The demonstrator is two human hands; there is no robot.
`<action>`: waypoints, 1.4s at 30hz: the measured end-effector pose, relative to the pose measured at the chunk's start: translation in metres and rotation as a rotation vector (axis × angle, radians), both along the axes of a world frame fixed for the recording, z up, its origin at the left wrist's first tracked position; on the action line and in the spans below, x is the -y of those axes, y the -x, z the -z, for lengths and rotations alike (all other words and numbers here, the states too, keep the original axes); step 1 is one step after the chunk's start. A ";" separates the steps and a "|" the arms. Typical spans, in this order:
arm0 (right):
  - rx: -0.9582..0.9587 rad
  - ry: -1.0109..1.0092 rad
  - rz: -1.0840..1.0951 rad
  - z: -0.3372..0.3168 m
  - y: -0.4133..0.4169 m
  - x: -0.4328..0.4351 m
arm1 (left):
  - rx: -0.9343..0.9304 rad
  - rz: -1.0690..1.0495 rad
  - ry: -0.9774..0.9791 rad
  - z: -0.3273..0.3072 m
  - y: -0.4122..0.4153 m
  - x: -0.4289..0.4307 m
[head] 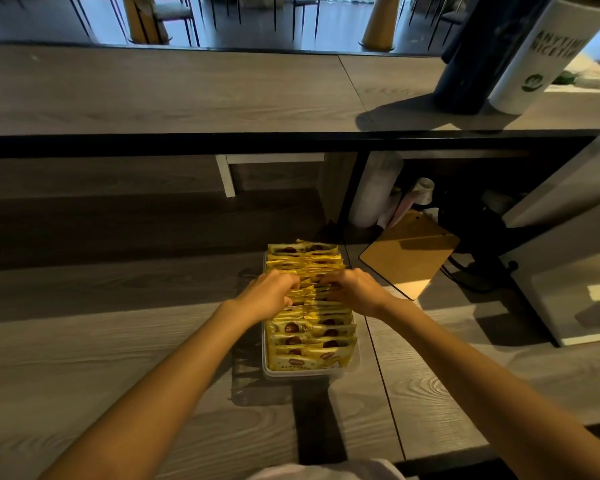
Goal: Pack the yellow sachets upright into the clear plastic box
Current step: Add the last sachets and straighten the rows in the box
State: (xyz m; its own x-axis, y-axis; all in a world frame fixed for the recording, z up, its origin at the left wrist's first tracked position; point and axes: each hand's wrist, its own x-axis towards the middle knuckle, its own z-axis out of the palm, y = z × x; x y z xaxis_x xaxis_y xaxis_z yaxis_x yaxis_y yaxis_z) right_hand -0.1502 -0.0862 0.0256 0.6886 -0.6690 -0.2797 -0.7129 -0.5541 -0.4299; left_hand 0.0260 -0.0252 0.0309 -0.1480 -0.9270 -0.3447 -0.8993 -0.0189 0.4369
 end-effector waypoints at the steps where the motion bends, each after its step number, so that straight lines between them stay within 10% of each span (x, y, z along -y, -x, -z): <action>1: -0.003 -0.010 0.011 0.000 -0.001 0.001 | -0.008 -0.009 -0.024 -0.001 0.000 0.001; 9: -0.035 -0.049 0.062 -0.002 -0.008 0.015 | -0.067 -0.007 -0.120 -0.007 -0.007 0.020; 19: 0.090 0.228 0.190 0.002 -0.004 0.005 | 0.054 -0.100 0.390 -0.006 -0.008 0.008; 42: -0.110 0.053 0.067 0.008 -0.020 0.039 | -0.024 0.003 -0.036 0.001 -0.018 0.038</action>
State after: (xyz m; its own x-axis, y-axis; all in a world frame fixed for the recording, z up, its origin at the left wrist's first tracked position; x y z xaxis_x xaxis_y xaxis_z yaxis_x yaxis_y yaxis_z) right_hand -0.1302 -0.1248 0.0179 0.6093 -0.7280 -0.3142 -0.7900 -0.5236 -0.3189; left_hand 0.0440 -0.0635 0.0296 -0.1596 -0.9134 -0.3744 -0.8884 -0.0324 0.4579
